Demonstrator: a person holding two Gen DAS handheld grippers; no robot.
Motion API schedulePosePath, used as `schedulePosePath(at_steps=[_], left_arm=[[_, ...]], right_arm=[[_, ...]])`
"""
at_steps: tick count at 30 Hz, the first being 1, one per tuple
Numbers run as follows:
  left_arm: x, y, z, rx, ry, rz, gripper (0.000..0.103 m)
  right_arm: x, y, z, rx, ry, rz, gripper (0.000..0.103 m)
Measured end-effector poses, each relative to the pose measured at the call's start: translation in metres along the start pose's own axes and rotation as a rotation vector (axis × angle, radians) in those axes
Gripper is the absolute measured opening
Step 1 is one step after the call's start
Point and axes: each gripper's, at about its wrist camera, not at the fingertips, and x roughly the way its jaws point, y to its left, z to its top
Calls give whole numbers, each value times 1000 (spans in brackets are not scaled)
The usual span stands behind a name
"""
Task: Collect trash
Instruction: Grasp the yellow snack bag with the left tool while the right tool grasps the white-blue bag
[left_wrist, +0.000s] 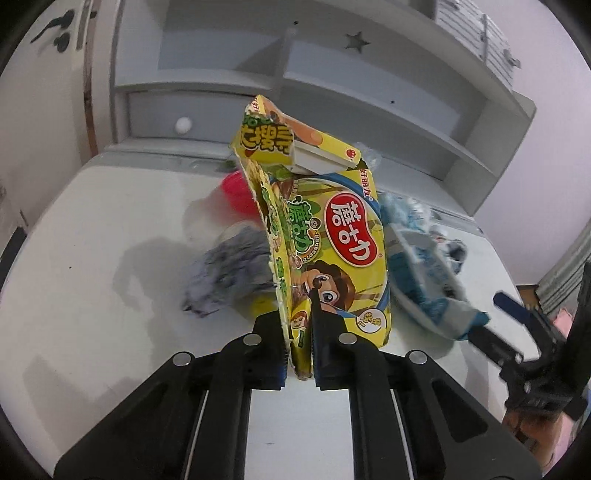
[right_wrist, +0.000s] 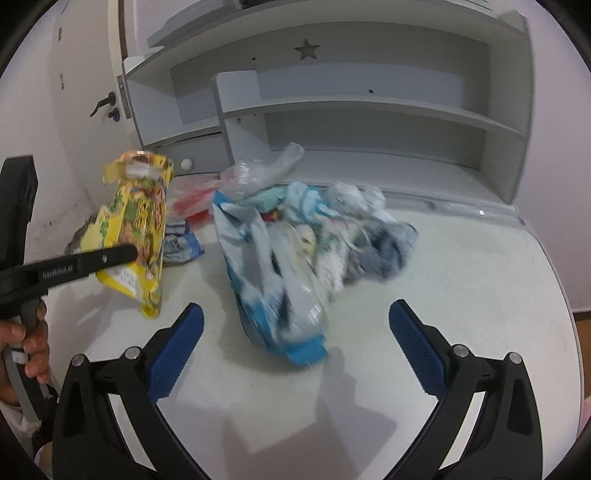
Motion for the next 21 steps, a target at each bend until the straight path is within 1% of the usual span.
schedulePosePath(at_steps=[1,4,6,7,8,9,10,11,16,18,21], left_arm=[[1,2,0,-1,0,-2,9],[2,8,5,-11,-2,-15,9],[0,13,8,-13,-12,-13,9],[-3,16,8,-15,-18,-12,9],[-4,19,9,-21,-22,-13,9],[-8,22,7,-28,-25,-17,9],[-10,25,8,-35,-26,-21,9],[-11,28,8,-39,-26,-23,9],[-15,38,7,-53,-27,-27,9],[-15,40,7,-64,-28,-30,9],[-16,43,6,-72,-29,-38,9]], right_arm=[[3,3,4,-9,4,-1,97],[14,14,17,-44,15,6,88],[21,22,24,-72,29,3,86],[25,26,26,-89,36,-2,82],[31,31,26,-111,54,-5,72],[37,33,24,-126,76,0,66],[45,35,23,-133,104,7,53],[47,35,21,-134,111,9,47],[40,31,22,-89,76,71,43],[36,30,25,-81,58,76,42],[26,25,33,-29,21,133,41]])
